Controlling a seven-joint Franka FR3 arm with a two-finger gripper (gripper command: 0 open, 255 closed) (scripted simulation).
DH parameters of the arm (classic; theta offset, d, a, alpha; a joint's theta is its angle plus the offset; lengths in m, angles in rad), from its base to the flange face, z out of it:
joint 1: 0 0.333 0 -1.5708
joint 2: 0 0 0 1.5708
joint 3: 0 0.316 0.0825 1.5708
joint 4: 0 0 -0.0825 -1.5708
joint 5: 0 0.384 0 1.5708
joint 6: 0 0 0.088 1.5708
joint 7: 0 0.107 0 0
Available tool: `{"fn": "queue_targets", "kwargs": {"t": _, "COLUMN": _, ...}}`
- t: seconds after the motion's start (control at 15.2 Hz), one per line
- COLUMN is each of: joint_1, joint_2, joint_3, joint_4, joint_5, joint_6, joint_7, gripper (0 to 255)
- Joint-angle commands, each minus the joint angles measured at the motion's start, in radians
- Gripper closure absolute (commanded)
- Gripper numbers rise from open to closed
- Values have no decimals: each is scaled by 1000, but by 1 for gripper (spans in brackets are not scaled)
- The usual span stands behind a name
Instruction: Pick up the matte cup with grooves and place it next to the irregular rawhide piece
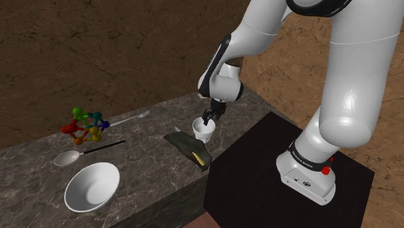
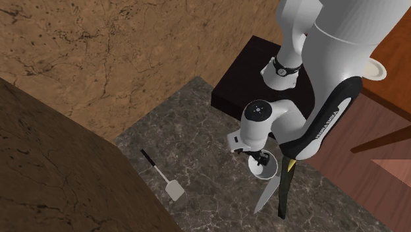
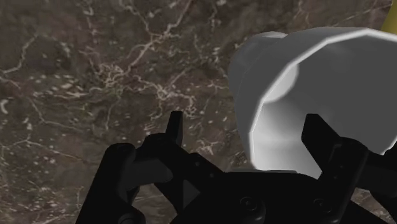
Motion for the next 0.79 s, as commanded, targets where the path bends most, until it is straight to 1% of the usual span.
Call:
{"fn": "queue_targets", "kwargs": {"t": 0.0, "joint_1": 21, "joint_2": -44, "joint_3": -32, "joint_4": -23, "joint_5": -45, "joint_6": -24, "joint_7": 40, "gripper": 0}}
{"fn": "queue_targets", "kwargs": {"t": 0.2, "joint_1": 74, "joint_2": -167, "joint_3": -123, "joint_4": -78, "joint_5": -185, "joint_6": -92, "joint_7": 155, "gripper": 0}}
{"fn": "queue_targets", "kwargs": {"t": 0.73, "joint_1": 73, "joint_2": -167, "joint_3": -123, "joint_4": -78, "joint_5": -185, "joint_6": -92, "joint_7": 155, "gripper": 0}}
